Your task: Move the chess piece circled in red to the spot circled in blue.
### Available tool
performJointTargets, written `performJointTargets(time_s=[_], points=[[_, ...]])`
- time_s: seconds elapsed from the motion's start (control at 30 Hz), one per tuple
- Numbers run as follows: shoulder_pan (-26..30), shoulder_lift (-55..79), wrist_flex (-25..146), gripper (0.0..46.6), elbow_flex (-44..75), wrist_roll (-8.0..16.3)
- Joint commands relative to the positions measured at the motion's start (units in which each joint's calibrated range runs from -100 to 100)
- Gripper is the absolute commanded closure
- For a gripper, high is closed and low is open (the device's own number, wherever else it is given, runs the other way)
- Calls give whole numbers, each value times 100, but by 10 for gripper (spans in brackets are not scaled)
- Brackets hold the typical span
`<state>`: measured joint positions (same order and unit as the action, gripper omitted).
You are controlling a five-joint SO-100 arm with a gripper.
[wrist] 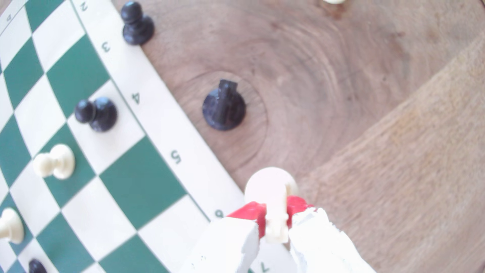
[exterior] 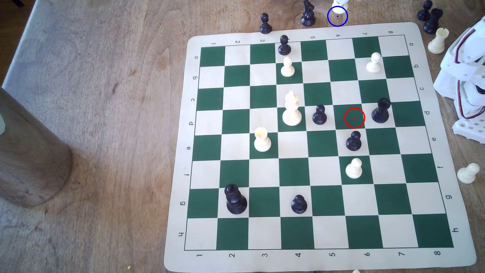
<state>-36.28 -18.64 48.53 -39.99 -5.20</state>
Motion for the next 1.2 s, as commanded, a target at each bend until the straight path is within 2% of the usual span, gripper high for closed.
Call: performJointTargets(time_s=[0.0,0.77,0.9,1.0,1.17], points=[[81,209,-307,462,445,49],[-138,871,-725,458,309,-73],[-169,871,-856,336,246,-73],[-177,854,-905,311,200,-78],[-177,778,-921,308,101,-93]])
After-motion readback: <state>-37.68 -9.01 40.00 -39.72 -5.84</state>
